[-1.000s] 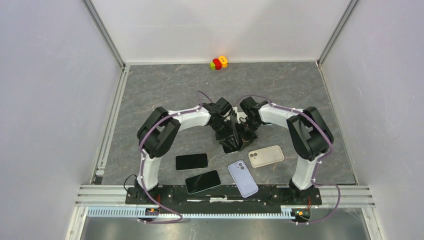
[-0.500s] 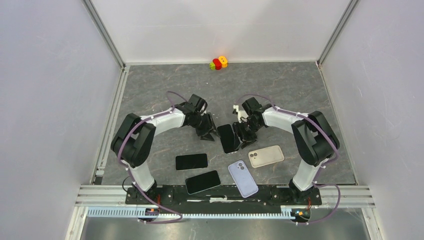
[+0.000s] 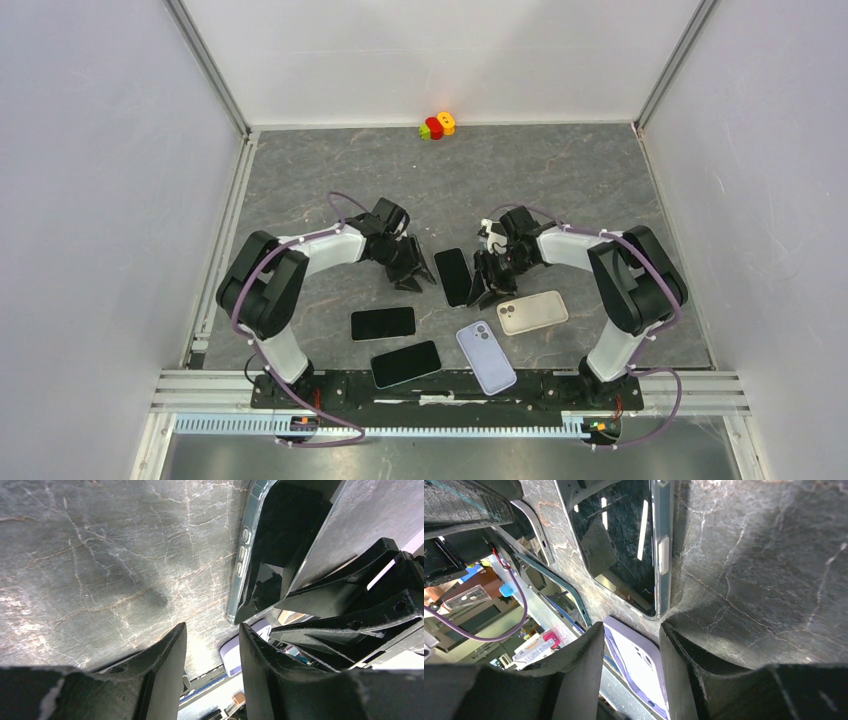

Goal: Put the phone into the phone case

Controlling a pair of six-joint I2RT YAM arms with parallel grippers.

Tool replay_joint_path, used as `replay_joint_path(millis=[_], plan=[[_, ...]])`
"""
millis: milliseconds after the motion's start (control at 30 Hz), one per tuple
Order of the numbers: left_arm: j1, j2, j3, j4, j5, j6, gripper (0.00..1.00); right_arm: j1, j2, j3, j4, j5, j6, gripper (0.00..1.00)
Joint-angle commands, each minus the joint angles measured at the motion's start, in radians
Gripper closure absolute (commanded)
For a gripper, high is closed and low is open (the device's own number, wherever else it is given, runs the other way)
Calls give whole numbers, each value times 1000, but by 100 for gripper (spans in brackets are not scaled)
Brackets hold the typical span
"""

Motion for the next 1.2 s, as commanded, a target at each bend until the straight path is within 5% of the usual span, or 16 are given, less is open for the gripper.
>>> replay_joint_path(millis=[0,333,833,967,1167], plan=[[6,-36,14,22,-14,-20,50,8,41,-31,-33,40,-13,50],[6,-73,14,-6,-45,-7,50,7,123,0,131,-13,109,50],[-95,-147,23,-131,-169,135,49,-2,439,556,248,11,270,49],[-183,-82,91,-147,-175,189,50,-29,362,552,219,64,200,47],[-330,64,281,-236,-220,336,50,-130,98,314,136,179,44,42]])
